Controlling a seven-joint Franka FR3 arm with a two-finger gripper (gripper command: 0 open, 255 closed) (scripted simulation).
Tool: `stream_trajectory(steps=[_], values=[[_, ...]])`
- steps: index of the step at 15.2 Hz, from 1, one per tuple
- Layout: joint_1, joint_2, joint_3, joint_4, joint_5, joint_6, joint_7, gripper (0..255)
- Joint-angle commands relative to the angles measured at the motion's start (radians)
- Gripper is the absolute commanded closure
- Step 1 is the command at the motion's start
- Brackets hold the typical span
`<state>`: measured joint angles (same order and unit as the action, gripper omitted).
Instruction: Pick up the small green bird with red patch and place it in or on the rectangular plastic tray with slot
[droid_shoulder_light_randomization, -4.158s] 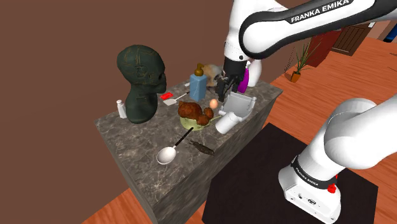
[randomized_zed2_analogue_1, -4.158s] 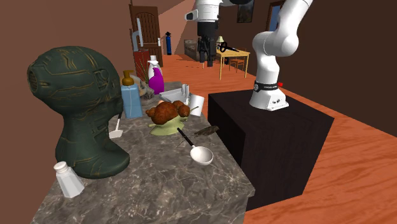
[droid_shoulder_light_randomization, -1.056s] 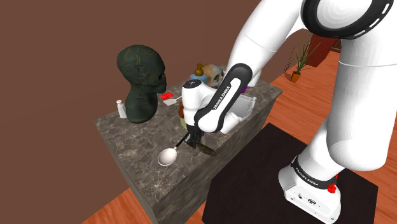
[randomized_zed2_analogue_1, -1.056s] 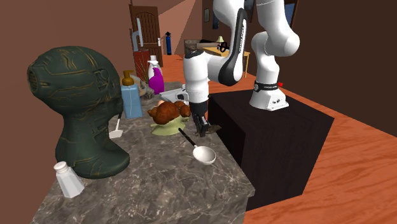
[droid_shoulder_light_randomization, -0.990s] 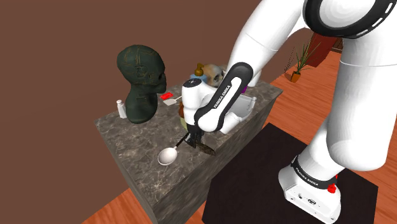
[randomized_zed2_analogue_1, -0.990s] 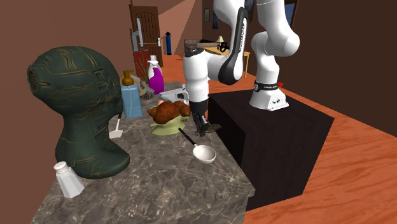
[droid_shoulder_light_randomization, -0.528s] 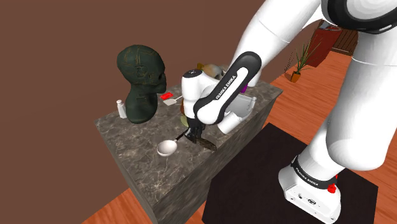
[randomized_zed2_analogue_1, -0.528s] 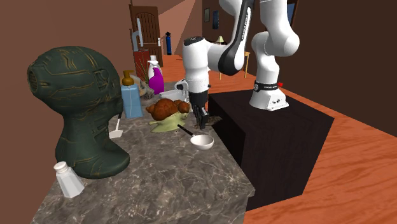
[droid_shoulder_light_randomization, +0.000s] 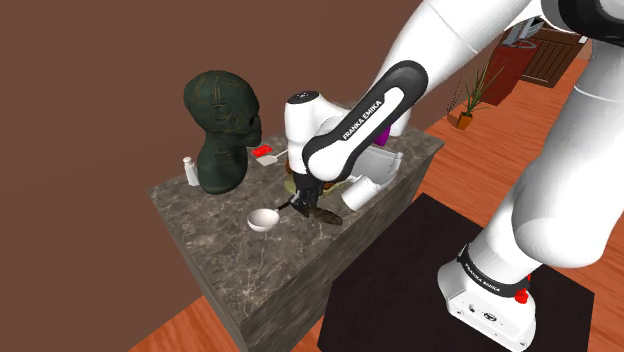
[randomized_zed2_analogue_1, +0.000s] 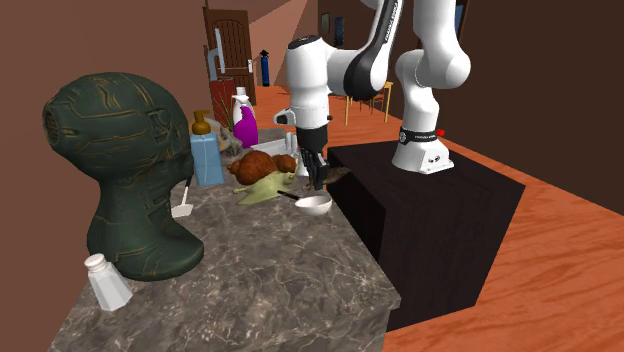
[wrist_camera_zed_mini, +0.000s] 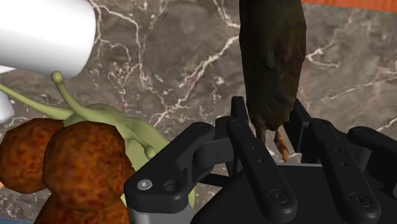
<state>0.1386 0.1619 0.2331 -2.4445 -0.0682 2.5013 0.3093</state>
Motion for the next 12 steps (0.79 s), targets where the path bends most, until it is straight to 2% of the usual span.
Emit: stream_trajectory(steps=[1, 12], values=[[-0.004, -0.03, 0.003, 0.0, 0.013, -0.028, -0.012, 255], [-0.007, -0.16, 0.011, 0.025, 0.063, -0.179, -0.049, 255]])
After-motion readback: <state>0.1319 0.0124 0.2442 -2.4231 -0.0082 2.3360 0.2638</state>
